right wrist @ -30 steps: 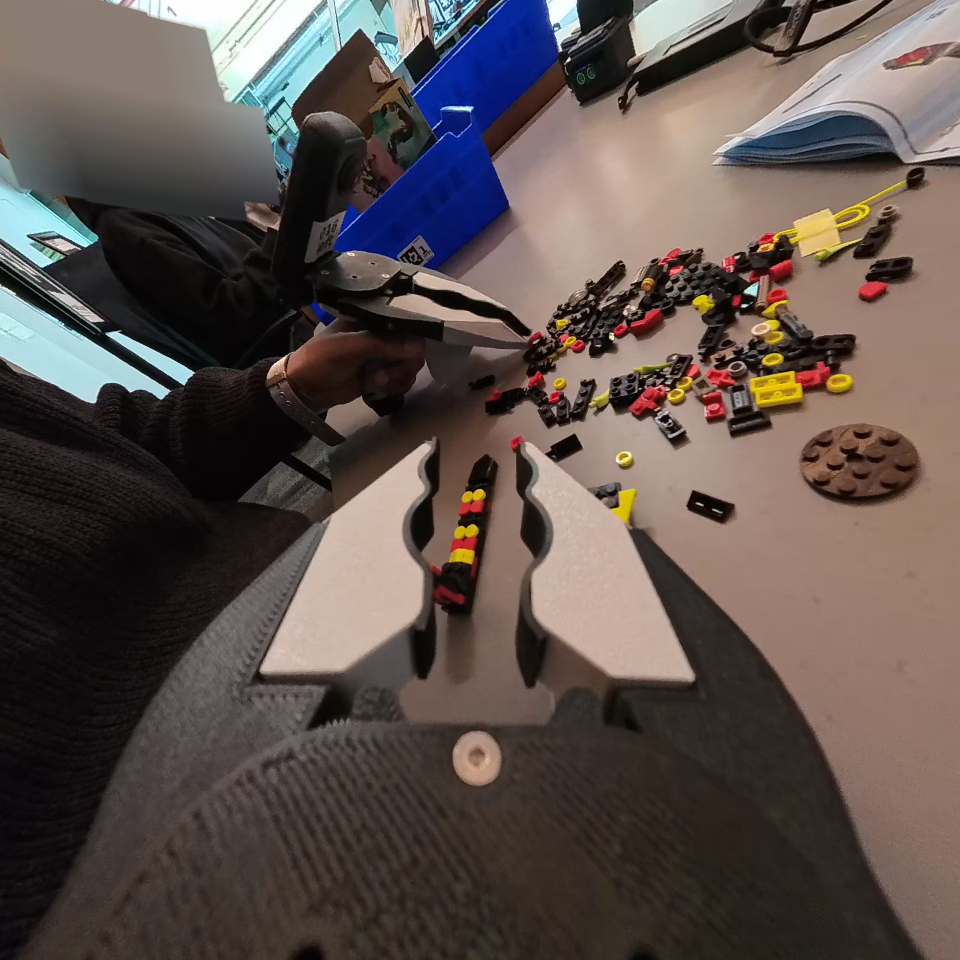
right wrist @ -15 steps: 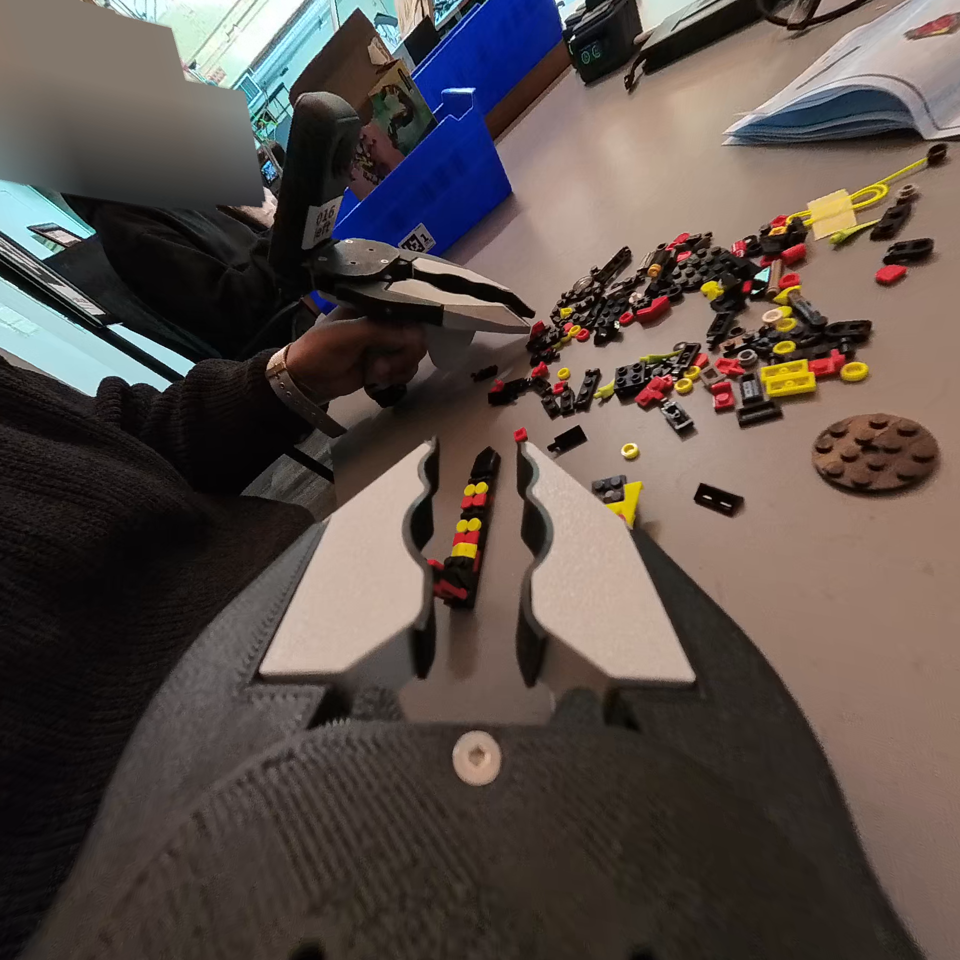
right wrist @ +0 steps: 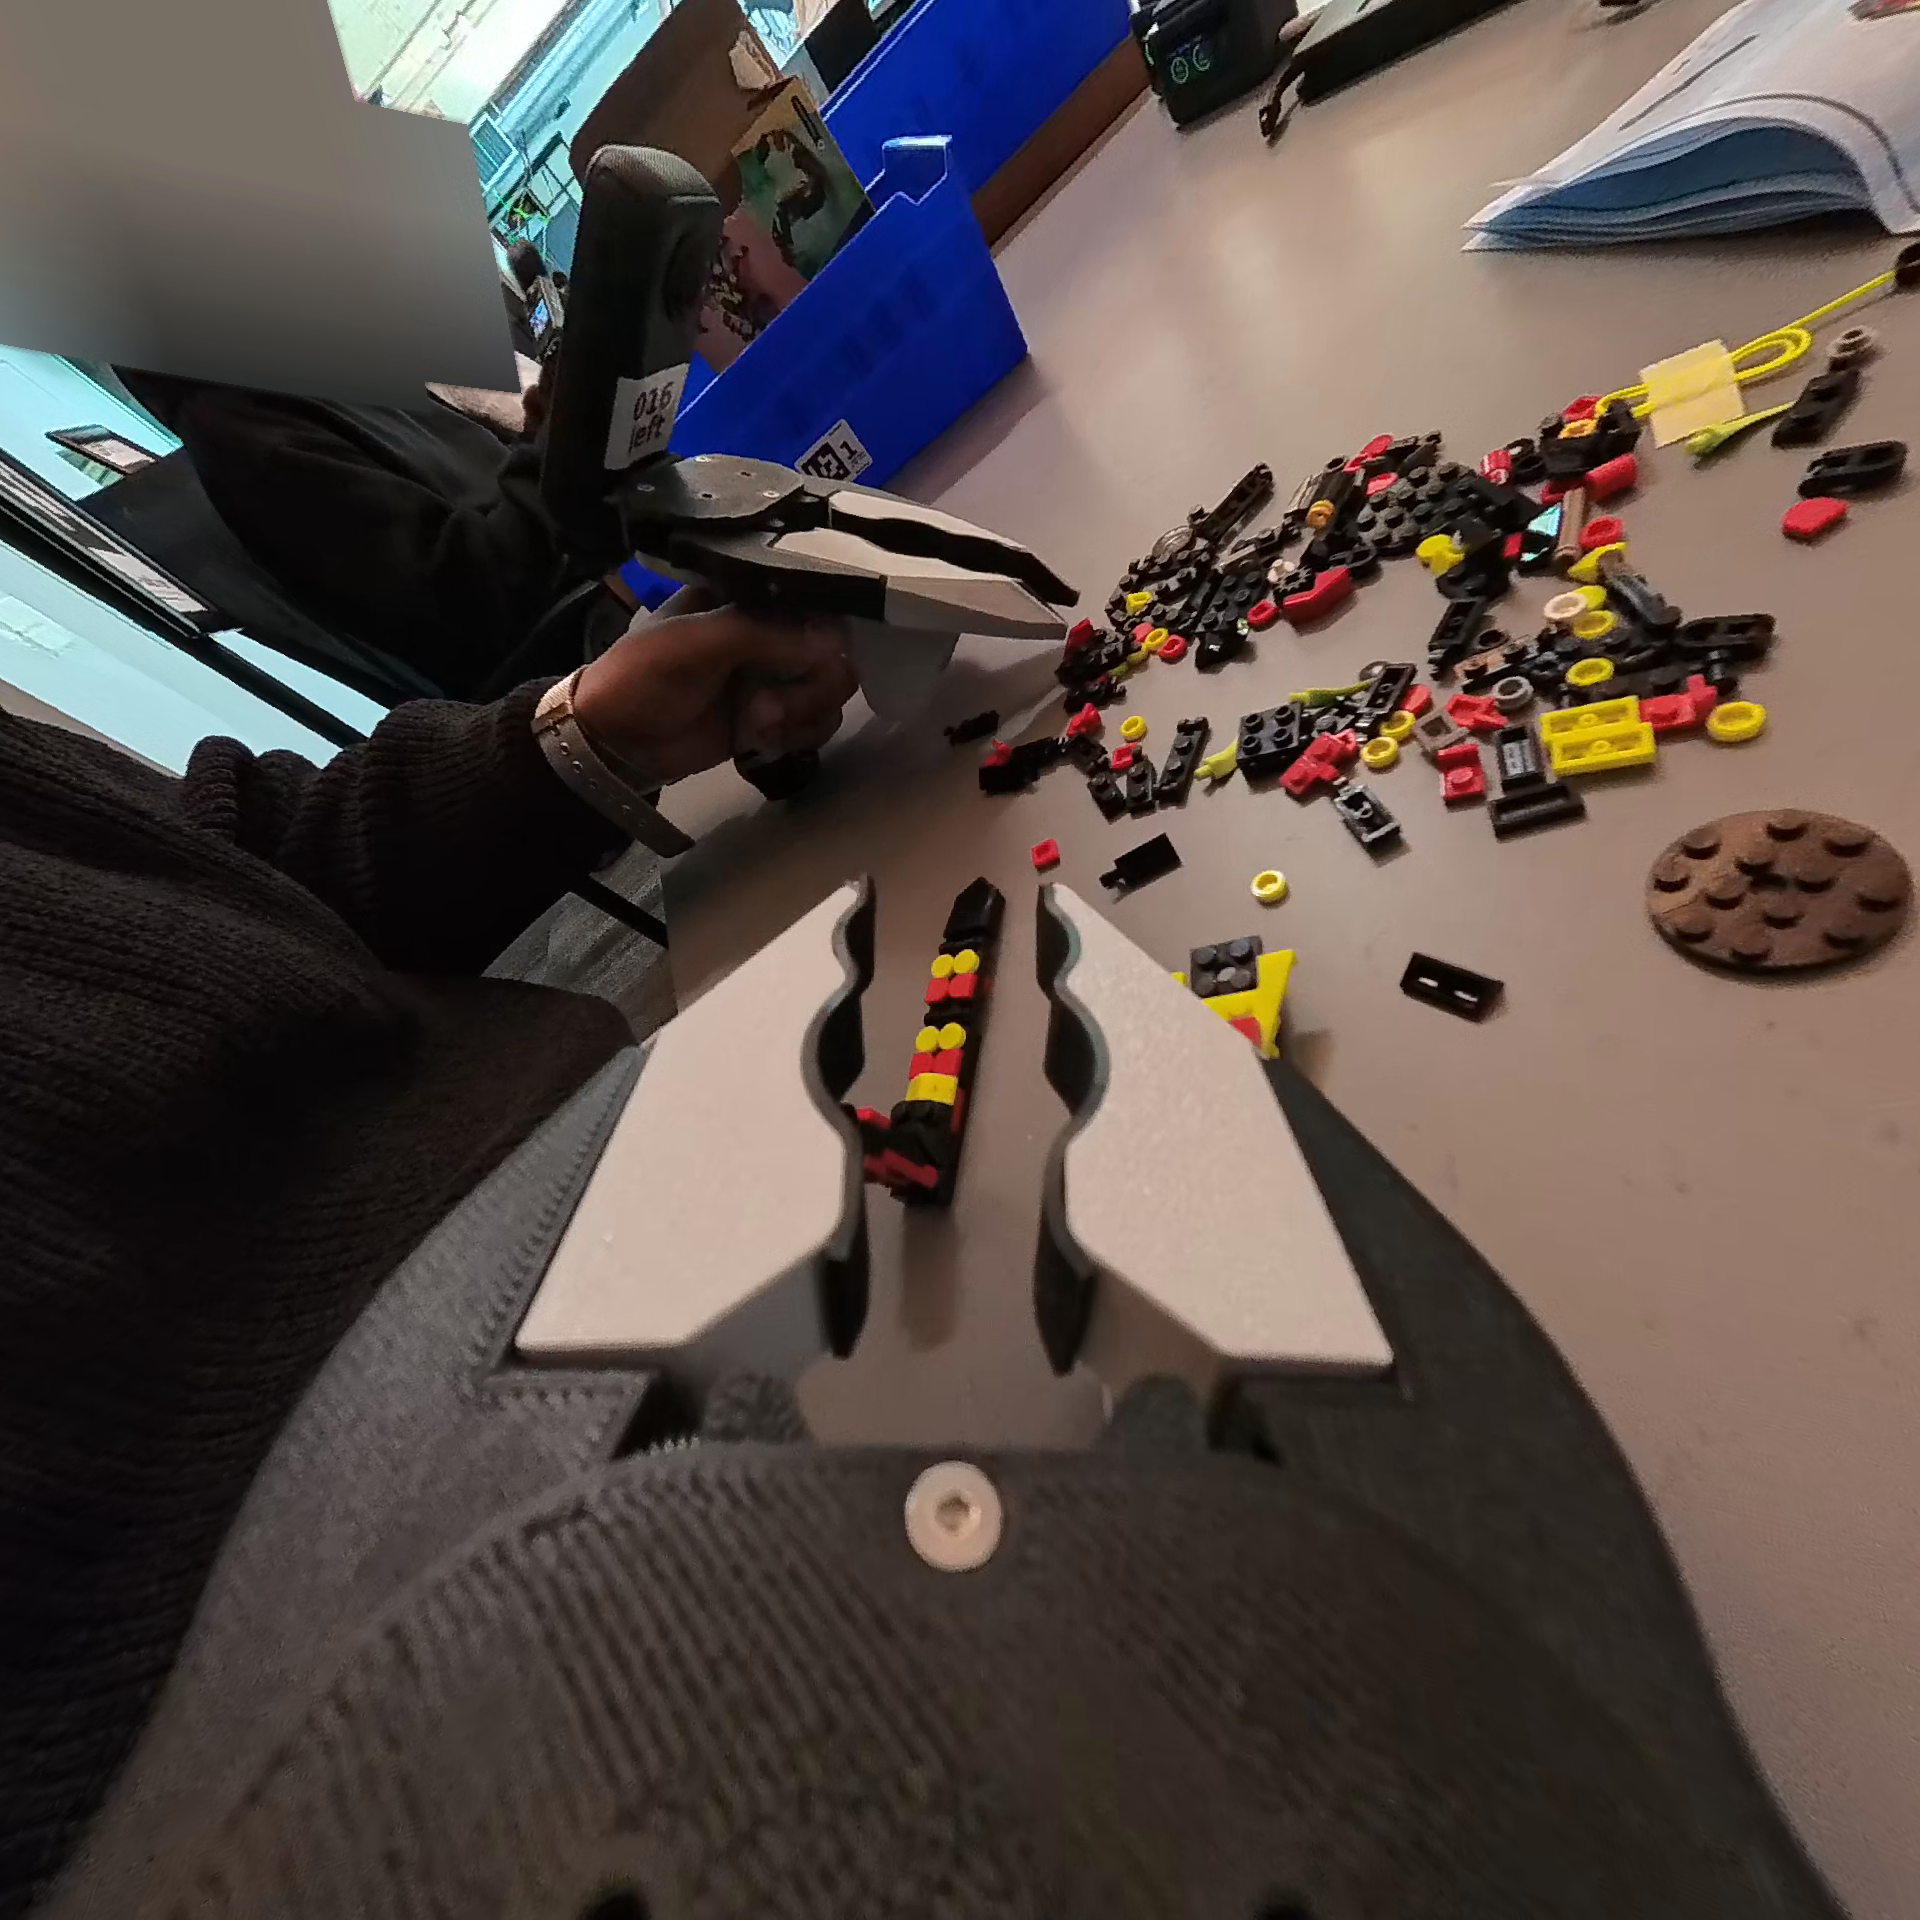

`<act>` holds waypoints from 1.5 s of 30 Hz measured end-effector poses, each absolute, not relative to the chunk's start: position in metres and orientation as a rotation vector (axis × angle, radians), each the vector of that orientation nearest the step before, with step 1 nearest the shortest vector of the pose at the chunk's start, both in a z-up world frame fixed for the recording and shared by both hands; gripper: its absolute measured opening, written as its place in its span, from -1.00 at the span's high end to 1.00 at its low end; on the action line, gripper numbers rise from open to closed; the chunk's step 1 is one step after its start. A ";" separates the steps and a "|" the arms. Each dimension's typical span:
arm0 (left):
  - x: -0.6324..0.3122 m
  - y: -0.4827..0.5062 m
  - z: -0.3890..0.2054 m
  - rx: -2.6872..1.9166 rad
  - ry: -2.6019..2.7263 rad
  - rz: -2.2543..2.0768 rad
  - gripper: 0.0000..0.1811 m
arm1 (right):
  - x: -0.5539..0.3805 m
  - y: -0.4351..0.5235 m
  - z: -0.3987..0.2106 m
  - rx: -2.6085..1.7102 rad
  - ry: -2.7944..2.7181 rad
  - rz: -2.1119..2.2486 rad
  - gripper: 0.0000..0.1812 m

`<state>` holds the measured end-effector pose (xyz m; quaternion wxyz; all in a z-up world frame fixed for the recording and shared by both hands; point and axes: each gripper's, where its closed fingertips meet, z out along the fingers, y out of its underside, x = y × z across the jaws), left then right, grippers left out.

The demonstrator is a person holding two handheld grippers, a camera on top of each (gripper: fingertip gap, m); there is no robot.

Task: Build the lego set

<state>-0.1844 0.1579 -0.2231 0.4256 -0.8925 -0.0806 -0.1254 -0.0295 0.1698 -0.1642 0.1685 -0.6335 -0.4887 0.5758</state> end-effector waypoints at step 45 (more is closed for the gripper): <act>-0.152 0.212 -0.220 -2.321 0.084 -0.132 0.75 | -0.011 0.199 -0.207 -1.721 -1.689 0.811 0.59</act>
